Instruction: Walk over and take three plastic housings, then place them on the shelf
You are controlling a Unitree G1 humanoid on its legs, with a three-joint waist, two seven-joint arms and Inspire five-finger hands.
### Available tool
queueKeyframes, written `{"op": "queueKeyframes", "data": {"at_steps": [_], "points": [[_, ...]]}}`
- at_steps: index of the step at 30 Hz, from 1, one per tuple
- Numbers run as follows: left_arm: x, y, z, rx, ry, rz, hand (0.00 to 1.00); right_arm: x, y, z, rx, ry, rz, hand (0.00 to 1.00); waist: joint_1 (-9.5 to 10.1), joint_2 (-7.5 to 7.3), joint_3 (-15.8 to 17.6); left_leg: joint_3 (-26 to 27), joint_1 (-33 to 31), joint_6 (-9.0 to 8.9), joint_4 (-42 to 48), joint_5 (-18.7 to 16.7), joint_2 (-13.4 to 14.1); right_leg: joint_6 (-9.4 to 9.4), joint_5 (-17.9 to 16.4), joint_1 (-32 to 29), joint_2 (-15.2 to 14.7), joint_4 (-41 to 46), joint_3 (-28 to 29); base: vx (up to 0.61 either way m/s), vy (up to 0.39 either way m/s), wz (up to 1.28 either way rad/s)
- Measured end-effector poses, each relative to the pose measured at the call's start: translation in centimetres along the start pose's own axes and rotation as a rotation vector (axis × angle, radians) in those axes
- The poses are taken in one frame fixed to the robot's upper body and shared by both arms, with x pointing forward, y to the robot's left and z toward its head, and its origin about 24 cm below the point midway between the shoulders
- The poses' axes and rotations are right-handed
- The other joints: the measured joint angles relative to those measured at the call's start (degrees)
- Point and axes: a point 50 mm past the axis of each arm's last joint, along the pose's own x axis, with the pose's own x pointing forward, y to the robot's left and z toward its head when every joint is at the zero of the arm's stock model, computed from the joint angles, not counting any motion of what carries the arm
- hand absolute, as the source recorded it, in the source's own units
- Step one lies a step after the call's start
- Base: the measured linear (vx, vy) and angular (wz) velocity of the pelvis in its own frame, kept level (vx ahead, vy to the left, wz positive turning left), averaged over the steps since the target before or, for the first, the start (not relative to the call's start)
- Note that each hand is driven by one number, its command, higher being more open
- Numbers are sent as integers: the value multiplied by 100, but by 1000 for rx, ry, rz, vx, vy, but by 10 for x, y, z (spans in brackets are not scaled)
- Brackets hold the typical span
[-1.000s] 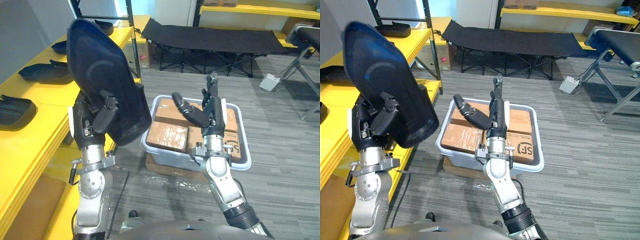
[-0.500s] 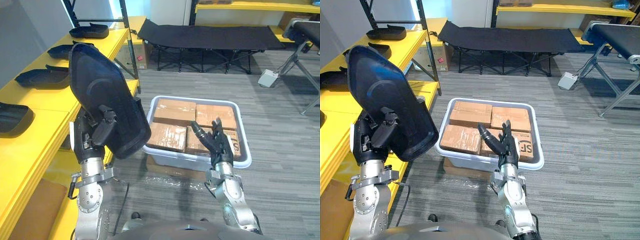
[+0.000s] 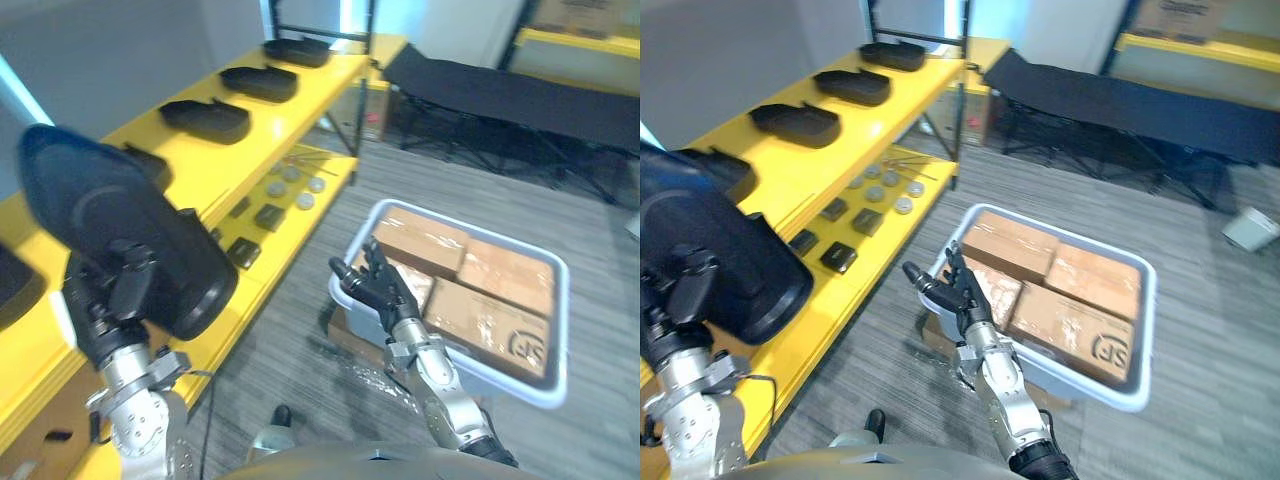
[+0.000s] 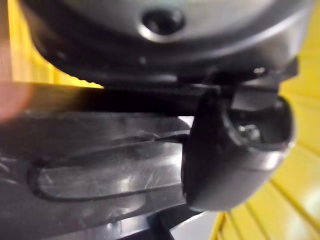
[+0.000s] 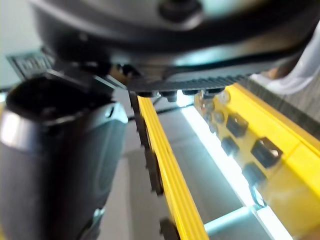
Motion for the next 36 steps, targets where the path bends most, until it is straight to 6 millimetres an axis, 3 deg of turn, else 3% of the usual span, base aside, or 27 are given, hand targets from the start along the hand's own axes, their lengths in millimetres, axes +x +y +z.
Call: {"op": "queueKeyframes", "data": {"at_steps": [4,6,10,13,14,17,19,21,23,25,28,29,31,32,36], "points": [[-10,28,8,31,-36,108,0,13,19,7,-41,-23,98,100,307,-10,-17,-159,4,-21,4,10,13,15,-179,51,-5,175,-108,-14,-14,27],[-14,33,8,28,-26,116,0,15,20,9,-59,-31,112,100,390,-14,-25,-221,-71,-23,91,5,-1,14,-182,71,-3,178,-162,-32,2,15],[-13,26,8,17,-29,34,0,15,19,9,-65,-30,113,100,318,-26,-32,-460,-378,36,260,51,-62,7,-253,157,17,224,-520,-52,5,44],[-12,12,6,-38,-29,-88,0,13,7,9,-107,-29,66,100,138,-15,-3,-89,-574,335,275,217,-55,86,-365,358,-36,381,-1139,-103,36,106],[-12,7,6,-71,-24,-124,0,12,0,10,-119,-32,35,100,159,24,21,-37,-565,264,248,295,-64,107,-406,382,-101,527,-1234,-72,59,59],[-12,7,7,-72,-41,-141,0,13,-7,13,-142,-45,7,100,186,76,112,-36,-560,288,252,313,-198,146,-651,327,-416,1024,-1236,-68,101,22],[-8,2,10,-108,-65,-183,0,12,-13,16,-137,-58,-12,100,135,75,187,-117,-576,349,267,334,-301,87,-988,170,-594,1491,-905,-74,57,40],[-2,-11,15,-131,-104,-305,0,7,-24,20,-126,-89,-73,100,-133,23,314,-522,-660,464,294,425,-520,16,-1479,-29,-539,1919,-31,-103,-20,99],[0,-19,18,-132,-119,-400,0,0,-31,20,-117,-103,-113,100,-164,24,345,-707,-664,489,244,506,-622,-2,-1666,-56,-512,2044,363,-77,-60,81],[-3,-25,21,-127,-129,-508,0,-5,-40,22,-130,-119,-135,100,-171,106,398,-838,-719,516,257,581,-661,76,-1776,-62,-479,2147,431,-73,-62,50],[-8,-30,22,-131,-125,-606,0,-8,-50,25,-164,-117,-119,100,-172,327,516,-885,-784,602,263,676,-594,44,-1871,-46,-395,2282,314,-67,-42,27],[-9,-30,22,-128,-123,-615,0,-8,-51,25,-171,-115,-112,100,-184,350,529,-847,-799,638,266,682,-581,34,-1897,-45,-393,2325,274,-55,-38,48],[-10,-31,22,-116,-119,-655,0,-9,-53,27,-186,-117,-95,100,-374,368,571,-143,-904,1061,322,669,-431,51,-1916,57,-381,2402,-8,-31,-30,81],[-11,-32,22,-111,-116,-682,0,-10,-54,32,-198,-132,-86,100,-472,389,610,234,-946,1105,394,675,-355,82,-1962,93,-380,2471,21,-12,-10,80],[-16,-29,18,-111,-82,-692,0,-12,-61,47,-219,-194,-82,100,-434,431,661,586,-965,1030,617,669,-352,92,-2243,216,-486,2594,18,-4,8,30]]}}
